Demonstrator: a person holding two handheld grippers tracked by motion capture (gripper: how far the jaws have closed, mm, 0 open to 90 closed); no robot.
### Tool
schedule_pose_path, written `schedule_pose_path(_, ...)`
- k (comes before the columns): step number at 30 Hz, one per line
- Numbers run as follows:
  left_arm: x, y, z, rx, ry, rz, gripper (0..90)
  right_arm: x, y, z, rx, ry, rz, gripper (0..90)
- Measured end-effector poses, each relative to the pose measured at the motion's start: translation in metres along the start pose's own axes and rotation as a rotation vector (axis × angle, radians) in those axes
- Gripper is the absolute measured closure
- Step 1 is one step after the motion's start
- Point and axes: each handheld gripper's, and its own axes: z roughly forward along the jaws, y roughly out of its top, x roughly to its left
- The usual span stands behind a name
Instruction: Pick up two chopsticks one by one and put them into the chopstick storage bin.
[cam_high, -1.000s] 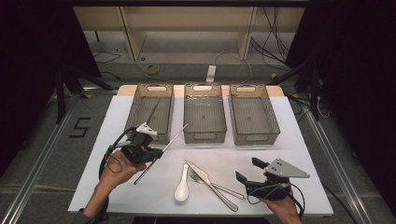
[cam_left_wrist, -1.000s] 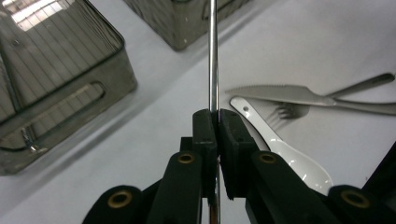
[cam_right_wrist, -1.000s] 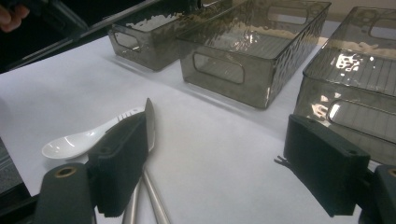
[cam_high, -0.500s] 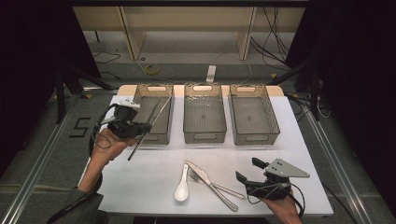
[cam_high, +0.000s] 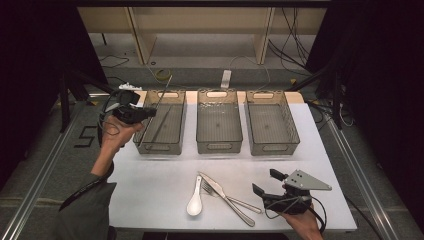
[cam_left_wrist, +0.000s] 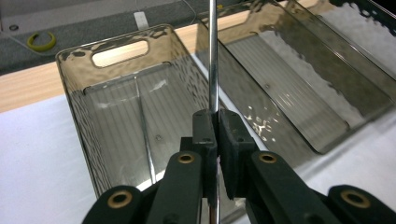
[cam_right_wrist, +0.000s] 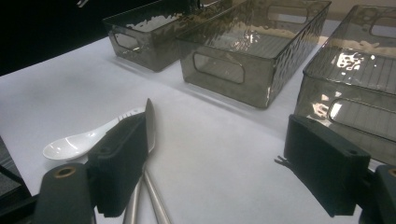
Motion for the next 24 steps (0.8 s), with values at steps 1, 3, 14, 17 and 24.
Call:
schedule_pose_path(1, 0.002, 0.001, 0.003, -0.002, 0.005, -0.003, 85.2, 0.0, 0.0, 0.0, 0.0, 0.001, -0.001, 22.8)
schedule_pose_path(3, 0.006, 0.003, 0.008, -0.003, 0.006, -0.008, 85.2, 0.0, 0.0, 0.0, -0.002, 0.001, 0.0, 22.8)
schedule_pose_path(14, 0.02, 0.012, 0.021, -0.035, 0.041, -0.036, 85.2, 0.0, 0.0, 0.0, -0.001, 0.003, 0.003, 22.8)
schedule_pose_path(17, 0.023, 0.011, 0.025, -0.038, 0.049, -0.039, 85.1, 0.0, 0.0, 0.0, 0.0, 0.004, 0.002, 22.8)
schedule_pose_path(24, 0.026, 0.007, 0.036, -0.055, 0.055, -0.051, 85.1, 0.0, 0.0, 0.0, 0.0, 0.006, 0.003, 22.8)
